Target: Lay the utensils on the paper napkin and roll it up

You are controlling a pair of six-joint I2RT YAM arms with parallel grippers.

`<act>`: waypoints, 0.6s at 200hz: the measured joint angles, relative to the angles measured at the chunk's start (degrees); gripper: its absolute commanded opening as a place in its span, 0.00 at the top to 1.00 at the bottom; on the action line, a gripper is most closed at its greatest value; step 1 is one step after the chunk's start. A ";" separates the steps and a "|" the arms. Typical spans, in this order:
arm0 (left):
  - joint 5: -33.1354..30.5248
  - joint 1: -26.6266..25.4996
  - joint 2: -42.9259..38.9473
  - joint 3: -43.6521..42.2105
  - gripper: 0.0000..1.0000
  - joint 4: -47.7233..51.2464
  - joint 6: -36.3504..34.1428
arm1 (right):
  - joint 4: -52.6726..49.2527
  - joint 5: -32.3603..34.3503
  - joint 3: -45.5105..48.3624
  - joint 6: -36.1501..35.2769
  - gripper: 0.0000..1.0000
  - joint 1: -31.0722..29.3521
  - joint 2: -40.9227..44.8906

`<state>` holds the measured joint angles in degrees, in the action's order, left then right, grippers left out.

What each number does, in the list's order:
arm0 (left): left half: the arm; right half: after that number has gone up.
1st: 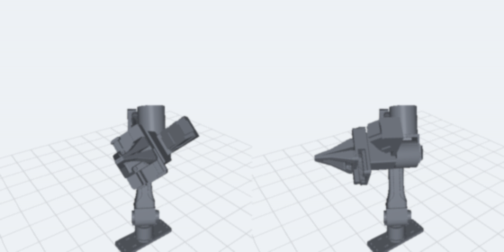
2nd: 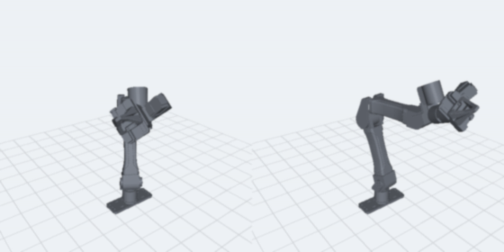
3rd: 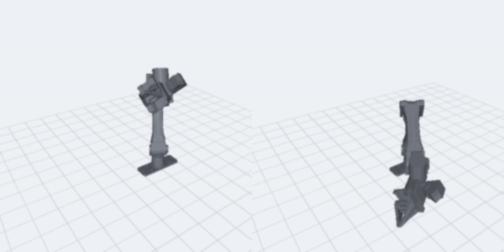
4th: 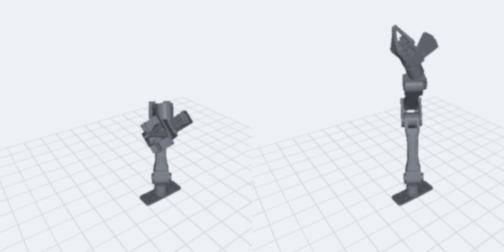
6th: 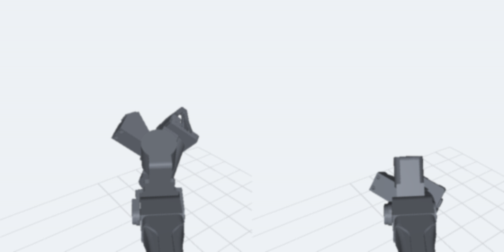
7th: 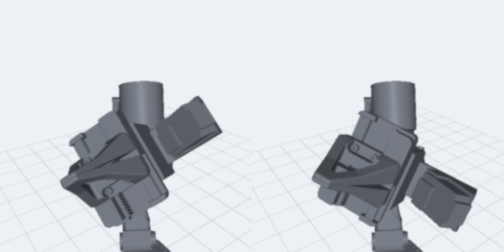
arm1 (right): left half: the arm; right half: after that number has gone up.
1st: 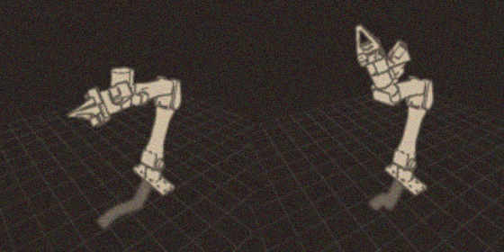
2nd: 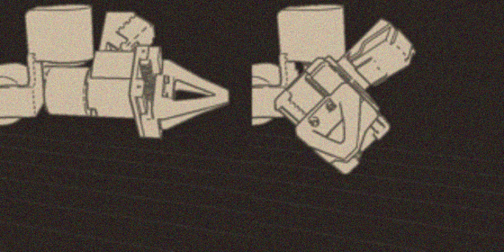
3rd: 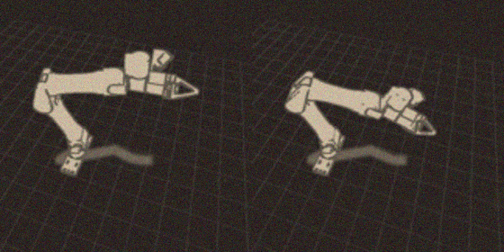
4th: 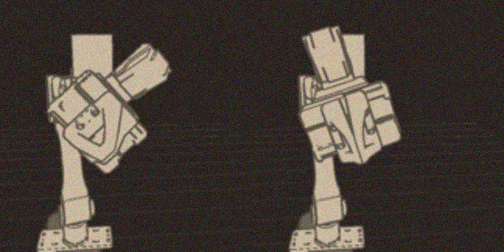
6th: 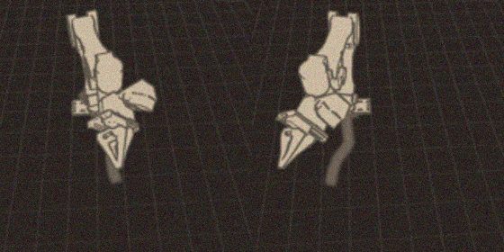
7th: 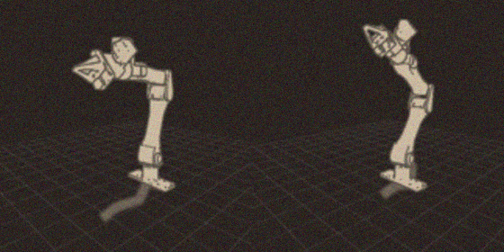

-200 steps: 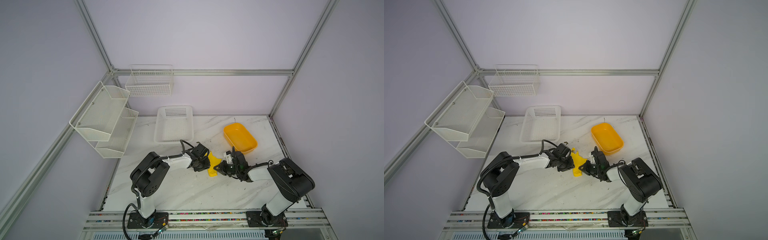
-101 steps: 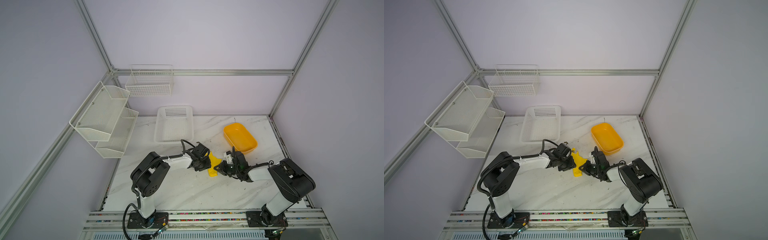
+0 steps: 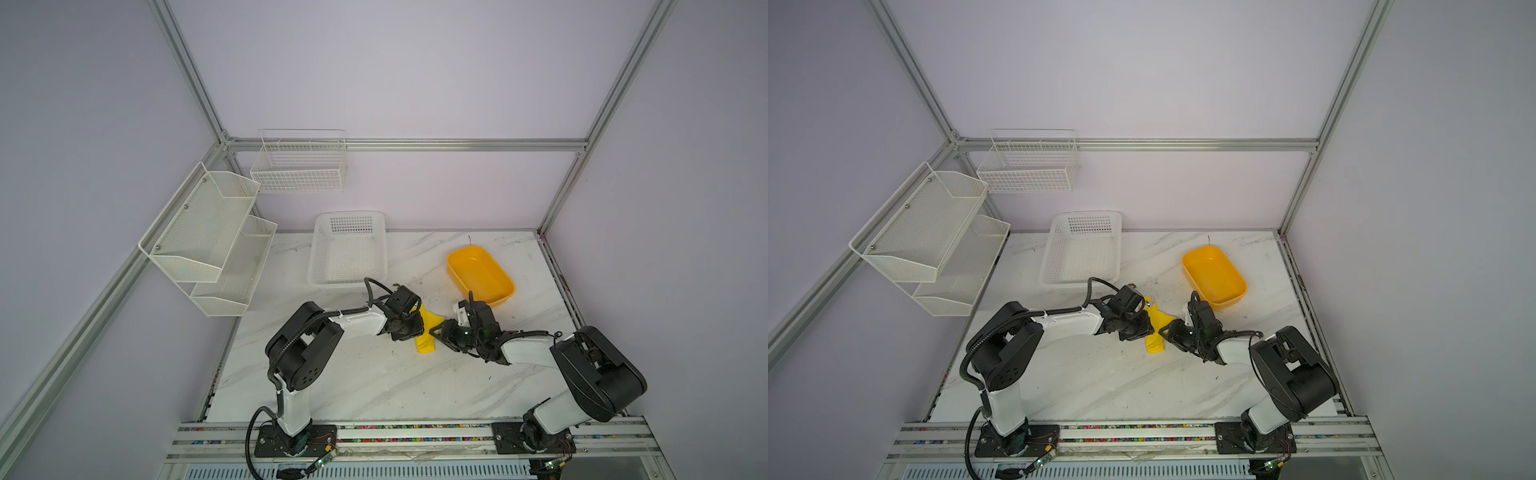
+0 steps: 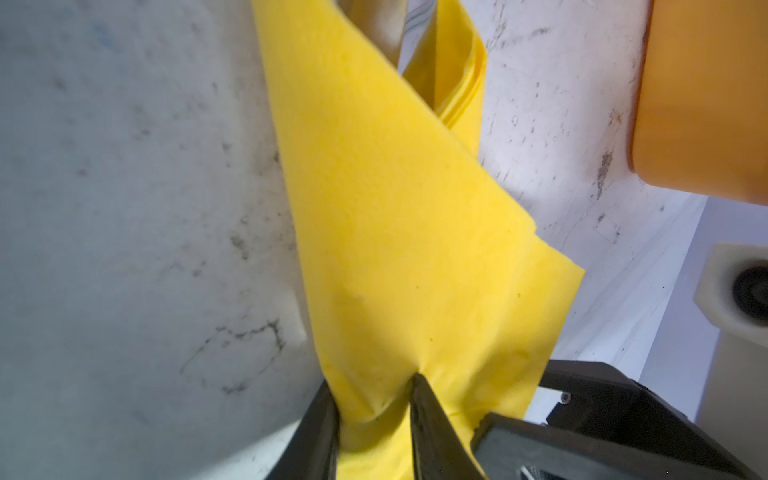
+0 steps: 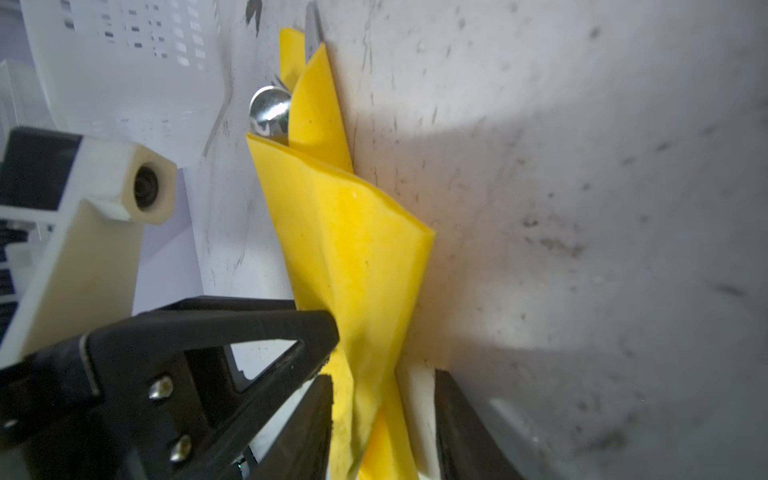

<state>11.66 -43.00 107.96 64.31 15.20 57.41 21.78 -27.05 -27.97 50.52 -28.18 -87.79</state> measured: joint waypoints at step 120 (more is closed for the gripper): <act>-0.11 -0.15 0.13 0.00 0.70 -0.46 0.02 | 6.40 -6.27 -5.73 -2.40 0.56 0.83 -9.68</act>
<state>11.55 -43.16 108.09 64.31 14.74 57.43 28.18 -33.32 -33.69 48.12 -27.35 -97.47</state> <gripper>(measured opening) 0.303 0.451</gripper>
